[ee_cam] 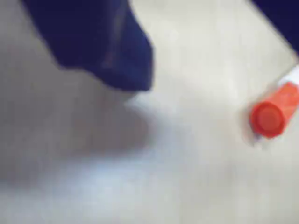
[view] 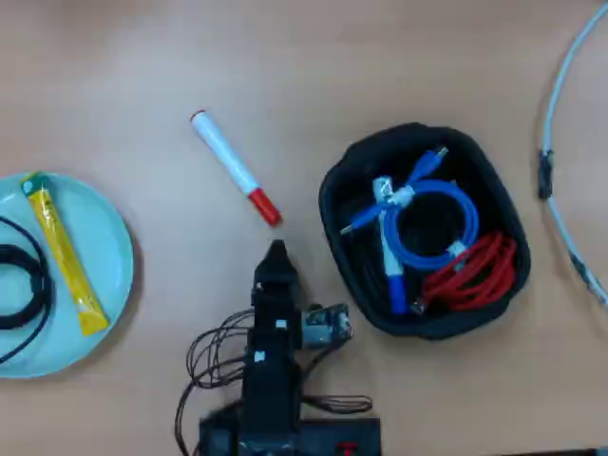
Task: Pick up the red pen and put it in the black bowl
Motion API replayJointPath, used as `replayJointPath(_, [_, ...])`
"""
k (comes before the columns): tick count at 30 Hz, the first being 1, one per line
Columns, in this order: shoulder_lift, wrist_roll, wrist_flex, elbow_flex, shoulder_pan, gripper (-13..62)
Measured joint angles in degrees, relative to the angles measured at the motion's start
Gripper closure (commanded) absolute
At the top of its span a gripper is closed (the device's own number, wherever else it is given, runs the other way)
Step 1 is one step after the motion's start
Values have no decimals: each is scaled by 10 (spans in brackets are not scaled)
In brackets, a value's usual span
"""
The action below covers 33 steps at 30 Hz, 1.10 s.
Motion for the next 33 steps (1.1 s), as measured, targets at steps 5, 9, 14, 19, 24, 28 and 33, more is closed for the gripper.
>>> replayJointPath(5, [0, 0, 268, -245, -95, 143])
replayJointPath(9, [0, 0, 311, -232, -94, 143])
replayJointPath(14, [0, 0, 313, -232, -94, 142])
replayJointPath(19, [0, 0, 384, -318, -104, 142])
replayJointPath(24, [-7, 0, 496, -463, -120, 143])
replayJointPath(28, [-64, 0, 584, -588, -128, 143])
replayJointPath(33, [-156, 0, 669, -724, -140, 142])
